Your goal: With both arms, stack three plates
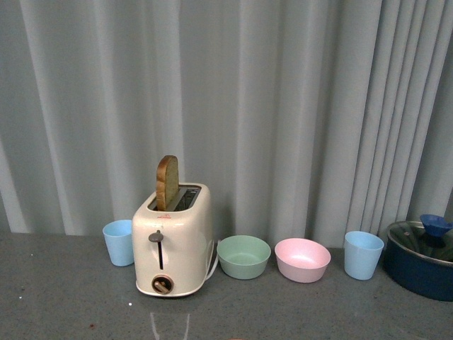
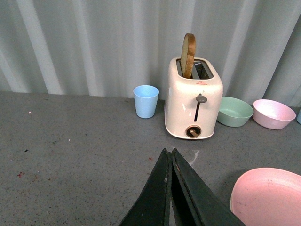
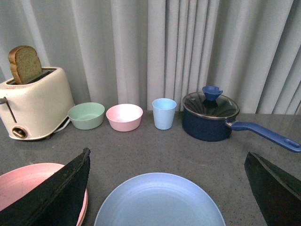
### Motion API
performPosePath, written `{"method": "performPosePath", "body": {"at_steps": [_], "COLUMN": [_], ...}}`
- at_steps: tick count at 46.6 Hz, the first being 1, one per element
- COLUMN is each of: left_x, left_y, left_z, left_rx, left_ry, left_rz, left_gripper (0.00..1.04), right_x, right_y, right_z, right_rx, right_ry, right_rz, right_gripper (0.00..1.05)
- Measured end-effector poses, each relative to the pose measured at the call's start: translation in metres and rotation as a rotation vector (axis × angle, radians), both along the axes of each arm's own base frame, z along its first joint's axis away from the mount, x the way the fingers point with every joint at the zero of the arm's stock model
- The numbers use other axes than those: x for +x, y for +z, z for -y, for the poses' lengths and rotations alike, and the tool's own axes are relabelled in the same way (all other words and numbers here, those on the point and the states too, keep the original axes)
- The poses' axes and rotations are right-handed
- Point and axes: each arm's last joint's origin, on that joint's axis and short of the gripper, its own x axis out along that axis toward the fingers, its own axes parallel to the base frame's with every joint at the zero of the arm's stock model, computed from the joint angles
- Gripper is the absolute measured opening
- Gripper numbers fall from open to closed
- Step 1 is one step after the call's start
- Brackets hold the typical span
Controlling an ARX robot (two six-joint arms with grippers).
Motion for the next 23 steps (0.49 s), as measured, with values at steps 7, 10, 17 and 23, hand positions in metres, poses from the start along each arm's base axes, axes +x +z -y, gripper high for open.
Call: {"method": "performPosePath", "body": {"at_steps": [7, 10, 17, 23], "left_x": [-0.010, -0.012, -0.020, -0.025], "left_y": [-0.006, -0.005, -0.003, -0.002], "left_z": [0.000, 0.000, 0.000, 0.000], "left_rx": [0.000, -0.002, -0.003, -0.003], "left_ry": [0.000, 0.000, 0.000, 0.000], "left_rz": [0.001, 0.028, 0.034, 0.036], "left_gripper": [0.04, 0.04, 0.04, 0.04], "right_x": [0.000, 0.000, 0.000, 0.000], "right_y": [0.000, 0.000, 0.000, 0.000], "right_z": [0.000, 0.000, 0.000, 0.000], "right_rx": [0.000, 0.000, 0.000, 0.000], "right_ry": [0.000, 0.000, 0.000, 0.000], "right_rz": [0.000, 0.000, 0.000, 0.000], "right_gripper": [0.97, 0.97, 0.97, 0.97]}}
